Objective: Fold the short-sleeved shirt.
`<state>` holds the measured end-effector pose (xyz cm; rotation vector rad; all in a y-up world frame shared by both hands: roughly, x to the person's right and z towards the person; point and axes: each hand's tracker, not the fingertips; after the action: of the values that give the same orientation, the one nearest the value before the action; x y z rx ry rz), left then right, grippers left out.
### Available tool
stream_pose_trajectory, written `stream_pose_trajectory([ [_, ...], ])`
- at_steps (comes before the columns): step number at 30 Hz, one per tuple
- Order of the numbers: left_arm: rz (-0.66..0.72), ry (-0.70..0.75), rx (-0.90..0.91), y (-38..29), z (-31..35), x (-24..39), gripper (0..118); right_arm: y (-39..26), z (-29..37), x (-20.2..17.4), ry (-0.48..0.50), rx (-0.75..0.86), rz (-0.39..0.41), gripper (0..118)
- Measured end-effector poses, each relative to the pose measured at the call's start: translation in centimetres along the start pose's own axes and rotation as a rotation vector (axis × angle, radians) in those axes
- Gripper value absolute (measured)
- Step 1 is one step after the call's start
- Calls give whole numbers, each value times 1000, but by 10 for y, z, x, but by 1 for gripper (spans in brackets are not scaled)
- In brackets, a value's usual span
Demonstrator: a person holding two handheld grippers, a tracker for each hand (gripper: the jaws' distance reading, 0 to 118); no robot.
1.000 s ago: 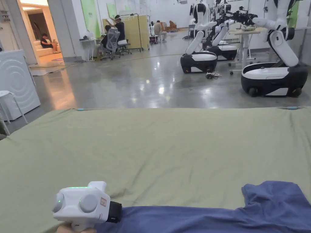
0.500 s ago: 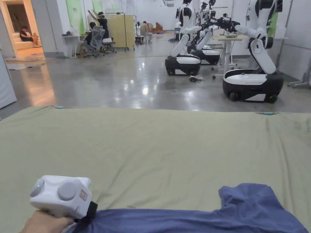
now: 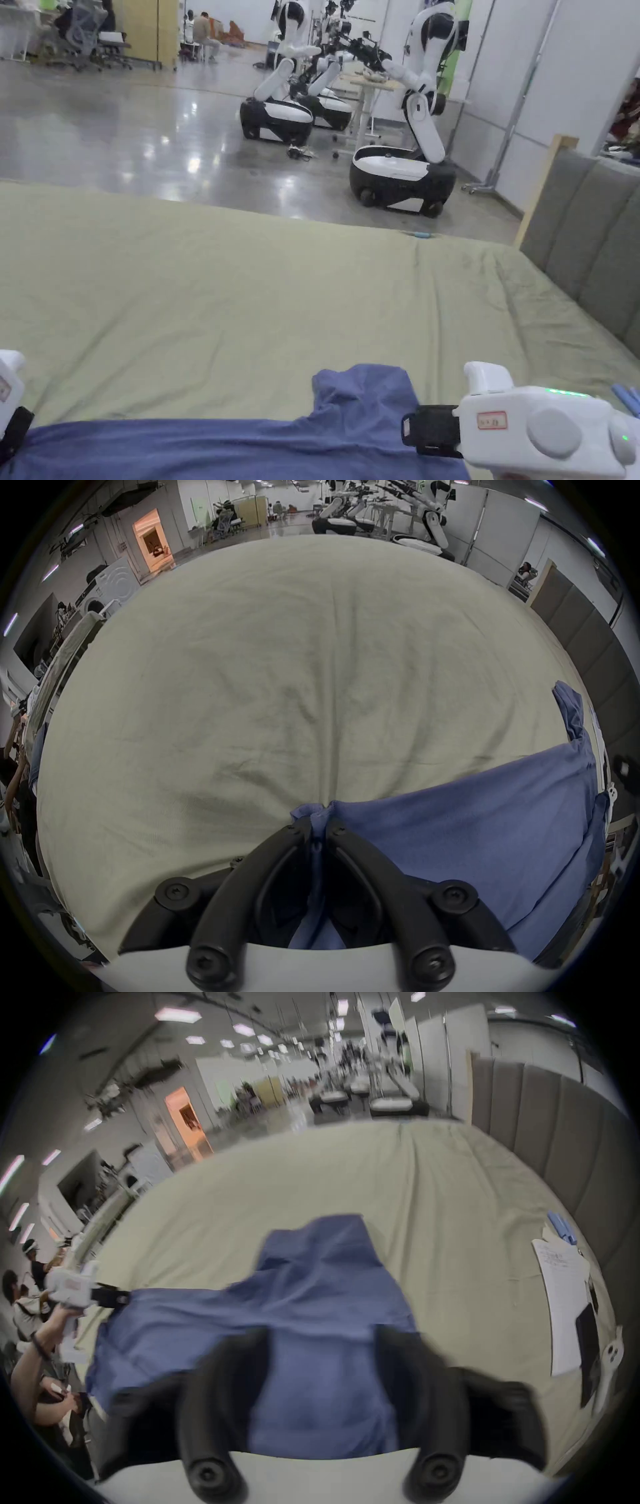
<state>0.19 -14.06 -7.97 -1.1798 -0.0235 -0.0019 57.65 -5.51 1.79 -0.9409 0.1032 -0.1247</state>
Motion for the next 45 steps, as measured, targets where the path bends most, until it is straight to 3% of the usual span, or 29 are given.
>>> stream_pose_trajectory([
  [3, 22, -7, -6, -1, 1, -2, 6, 24, -50, 17, -138, -138, 17, 81],
  [7, 52, -26, -20, -1, -1, -6, 6, 30, -84, 33, -197, -217, -27, 80],
  [8, 50, -27, -23, 0, -1, -6, 6, 26, -88, 36, -161, -241, -62, 71],
  [10, 46, -24, -24, -1, 0, -3, 6, 20, -80, 27, -196, -186, -2, 59],
  [11, 39, -18, -20, 1, -2, -4, 6, 18, -76, 22, -202, -181, 38, 42],
  [12, 31, -10, -14, 1, -3, -3, 6, 15, -72, 17, -191, -164, 79, 16],
  [13, 19, 0, -4, 1, -1, 0, 6, 11, -70, 13, -139, -152, 70, 4],
  [14, 4, 19, 19, -1, 1, 2, 6, 6, -66, 8, -224, -126, 94, 4],
  [16, -49, 42, 65, -4, 11, 7, 6, 0, -62, 10, -195, -128, 102, 4],
  [20, -175, 7, 219, -23, 72, 8, 5, -11, -4, 2, -70, -9, 38, 4],
  [23, -145, -111, 311, -52, 119, -1, 5, -31, 50, -8, -1, 78, 49, 4],
  [27, -158, -165, 398, -109, 163, -7, 5, -77, 110, -8, 51, 169, 33, 4],
  [32, -102, -240, 366, -183, 174, -22, 5, -147, 157, -3, 61, 206, 22, 4],
  [38, -5, -268, 325, -245, 151, -41, 5, -209, 159, 14, 32, 149, -49, 4],
  [40, 22, -283, 282, -255, 140, -42, 5, -218, 150, 13, 15, 131, -44, 4],
  [44, 63, -268, 344, -263, 137, -46, 5, -227, 130, 6, 5, 101, -1, 4],
  [45, 81, -279, 386, -263, 140, -48, 7, -229, 128, 3, -12, 107, 17, 8],
])
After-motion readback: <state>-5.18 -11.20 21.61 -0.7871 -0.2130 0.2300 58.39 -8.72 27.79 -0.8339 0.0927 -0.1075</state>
